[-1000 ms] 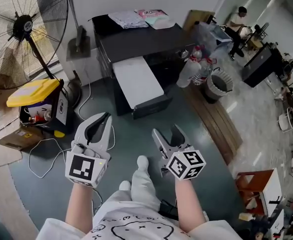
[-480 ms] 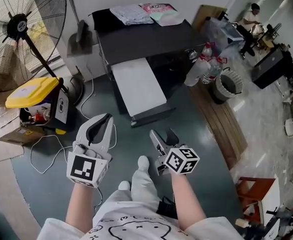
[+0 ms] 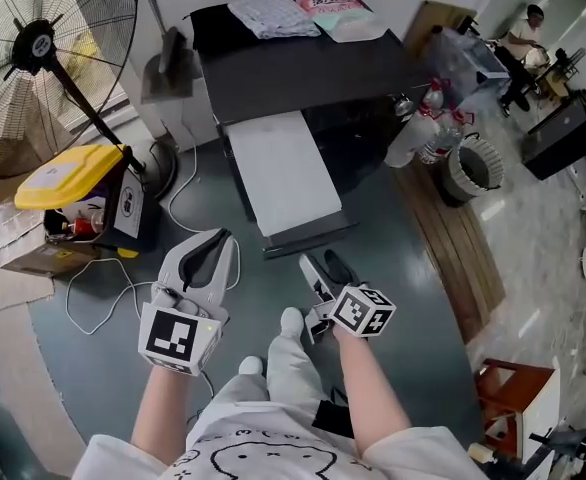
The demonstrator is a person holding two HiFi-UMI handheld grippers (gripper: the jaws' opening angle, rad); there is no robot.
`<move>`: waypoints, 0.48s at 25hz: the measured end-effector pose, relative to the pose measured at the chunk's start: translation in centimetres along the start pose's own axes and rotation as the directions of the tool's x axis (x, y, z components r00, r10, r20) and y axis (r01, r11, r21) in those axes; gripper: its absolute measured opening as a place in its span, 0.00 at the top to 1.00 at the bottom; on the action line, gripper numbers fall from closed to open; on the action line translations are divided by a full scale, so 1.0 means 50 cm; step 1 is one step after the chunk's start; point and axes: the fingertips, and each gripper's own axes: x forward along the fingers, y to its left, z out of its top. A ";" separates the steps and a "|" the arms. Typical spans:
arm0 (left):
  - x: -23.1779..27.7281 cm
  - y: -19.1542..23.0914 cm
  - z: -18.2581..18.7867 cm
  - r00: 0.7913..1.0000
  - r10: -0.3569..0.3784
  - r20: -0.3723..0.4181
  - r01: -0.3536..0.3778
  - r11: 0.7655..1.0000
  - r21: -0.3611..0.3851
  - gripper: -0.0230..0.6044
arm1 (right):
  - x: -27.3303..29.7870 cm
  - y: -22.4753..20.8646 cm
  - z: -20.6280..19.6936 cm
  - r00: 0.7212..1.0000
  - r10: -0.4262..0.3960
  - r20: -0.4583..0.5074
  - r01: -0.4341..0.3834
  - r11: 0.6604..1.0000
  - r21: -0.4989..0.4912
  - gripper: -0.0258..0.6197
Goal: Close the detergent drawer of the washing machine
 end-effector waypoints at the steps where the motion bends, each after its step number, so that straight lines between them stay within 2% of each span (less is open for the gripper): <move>1: 0.004 -0.002 -0.003 1.000 -0.001 -0.004 0.001 1.000 0.002 0.94 | 0.006 -0.005 -0.002 1.000 0.010 0.003 -0.010 1.000 0.023 0.47; 9: 0.024 0.002 -0.016 0.998 0.015 -0.054 -0.013 0.999 0.035 0.94 | 0.048 -0.010 -0.025 0.990 0.141 0.008 -0.141 0.985 0.102 0.47; 12: 0.028 0.002 -0.022 0.997 0.026 -0.072 -0.024 1.000 0.016 0.94 | 0.057 -0.012 -0.029 0.982 0.186 0.015 -0.186 0.974 0.130 0.45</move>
